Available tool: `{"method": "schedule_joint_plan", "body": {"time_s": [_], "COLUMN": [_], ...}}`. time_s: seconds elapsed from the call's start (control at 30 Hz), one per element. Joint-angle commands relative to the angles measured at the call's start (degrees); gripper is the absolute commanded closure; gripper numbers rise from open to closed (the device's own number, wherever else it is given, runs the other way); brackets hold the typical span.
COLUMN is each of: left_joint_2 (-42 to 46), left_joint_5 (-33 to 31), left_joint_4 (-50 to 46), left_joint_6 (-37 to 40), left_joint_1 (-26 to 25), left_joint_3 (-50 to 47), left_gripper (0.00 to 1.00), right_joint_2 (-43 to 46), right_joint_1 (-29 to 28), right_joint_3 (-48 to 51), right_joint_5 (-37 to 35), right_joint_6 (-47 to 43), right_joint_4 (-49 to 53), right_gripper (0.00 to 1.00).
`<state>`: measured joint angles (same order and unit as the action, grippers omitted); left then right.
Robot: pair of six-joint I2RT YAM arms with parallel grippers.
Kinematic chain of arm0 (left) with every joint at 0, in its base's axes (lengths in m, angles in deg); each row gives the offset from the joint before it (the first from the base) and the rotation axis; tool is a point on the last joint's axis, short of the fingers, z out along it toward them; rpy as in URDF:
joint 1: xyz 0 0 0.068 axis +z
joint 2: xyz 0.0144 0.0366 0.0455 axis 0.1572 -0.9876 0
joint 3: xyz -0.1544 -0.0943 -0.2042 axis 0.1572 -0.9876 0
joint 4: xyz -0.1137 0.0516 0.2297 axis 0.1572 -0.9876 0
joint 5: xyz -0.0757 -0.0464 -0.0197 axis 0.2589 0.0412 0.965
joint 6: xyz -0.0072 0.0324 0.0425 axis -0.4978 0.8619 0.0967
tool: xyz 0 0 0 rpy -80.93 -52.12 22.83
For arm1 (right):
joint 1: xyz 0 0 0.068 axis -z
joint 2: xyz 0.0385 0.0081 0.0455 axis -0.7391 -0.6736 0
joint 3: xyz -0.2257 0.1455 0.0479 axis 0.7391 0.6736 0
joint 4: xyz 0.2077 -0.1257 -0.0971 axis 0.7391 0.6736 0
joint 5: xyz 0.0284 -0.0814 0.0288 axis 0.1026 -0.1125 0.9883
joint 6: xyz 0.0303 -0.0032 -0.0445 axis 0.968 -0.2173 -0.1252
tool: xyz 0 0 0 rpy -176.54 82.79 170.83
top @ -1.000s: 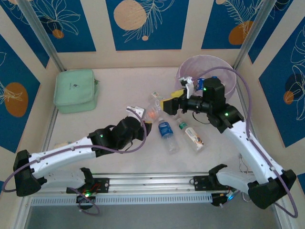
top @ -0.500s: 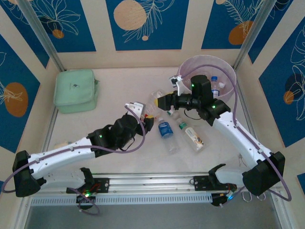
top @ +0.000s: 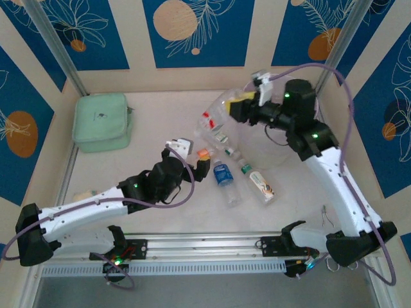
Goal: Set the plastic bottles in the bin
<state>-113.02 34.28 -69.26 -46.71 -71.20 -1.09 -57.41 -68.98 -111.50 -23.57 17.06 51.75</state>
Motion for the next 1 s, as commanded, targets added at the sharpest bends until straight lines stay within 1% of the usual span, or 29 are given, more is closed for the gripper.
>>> {"method": "schedule_joint_plan", "body": {"time_s": [0.0, 0.1, 0.2, 0.23, 0.27, 0.33, 0.47, 0.57, 0.7, 0.8, 0.97], "left_joint_2": [1.82, 2.40, 2.76, 2.74, 2.67, 2.20, 0.56, -0.79, -1.51, -1.13, -0.17], "left_joint_5": [-3.41, -3.98, -4.19, -4.10, -4.08, -4.13, -3.15, -2.36, -1.70, -1.10, -0.30], "left_joint_4": [-4.08, -7.07, -7.75, -7.80, -7.67, -7.19, -7.57, -9.27, -10.25, -9.32, -9.37], "left_joint_6": [-2.75, -4.27, -5.66, -6.06, -6.35, -6.56, -6.48, -5.94, -6.15, -6.77, -7.67], "left_joint_1": [0.35, 0.32, 0.32, 0.32, 0.36, 0.32, 0.60, 0.62, 0.62, 0.71, 0.71], "left_joint_3": [-1.30, -2.13, -3.39, -3.74, -4.01, -4.38, -3.50, -2.18, -2.05, -3.13, -4.45], "left_gripper": [0.04, 0.04, 0.03, 0.03, 0.03, 0.03, 0.03, 0.03, 0.03, 0.03, 0.03], "right_joint_2": [4.07, 3.82, 0.47, -1.01, -2.43, -4.83, -8.27, -10.76, -13.83, -17.39, -24.96], "right_joint_1": [2.82, 4.51, 5.65, 5.64, 5.65, 5.95, 6.42, 6.55, 6.76, 8.02, 10.69], "right_joint_3": [-4.36, -8.91, -14.22, -16.03, -17.60, -20.35, -24.37, -27.18, -27.33, -28.20, -30.05], "right_joint_5": [-12.58, -21.13, -29.01, -32.72, -37.31, -42.82, -42.69, -43.45, -43.13, -40.26, -34.55], "right_joint_6": [-5.99, -10.69, -16.23, -18.19, -19.28, -19.64, -18.76, -18.52, -18.91, -18.67, -17.73], "right_joint_4": [3.18, 6.31, 12.11, 14.36, 16.27, 20.73, 27.58, 32.24, 35.08, 37.62, 41.11], "right_gripper": [0.66, 0.66, 0.67, 0.67, 0.68, 0.72, 0.78, 0.78, 0.78, 0.78, 0.76]}}
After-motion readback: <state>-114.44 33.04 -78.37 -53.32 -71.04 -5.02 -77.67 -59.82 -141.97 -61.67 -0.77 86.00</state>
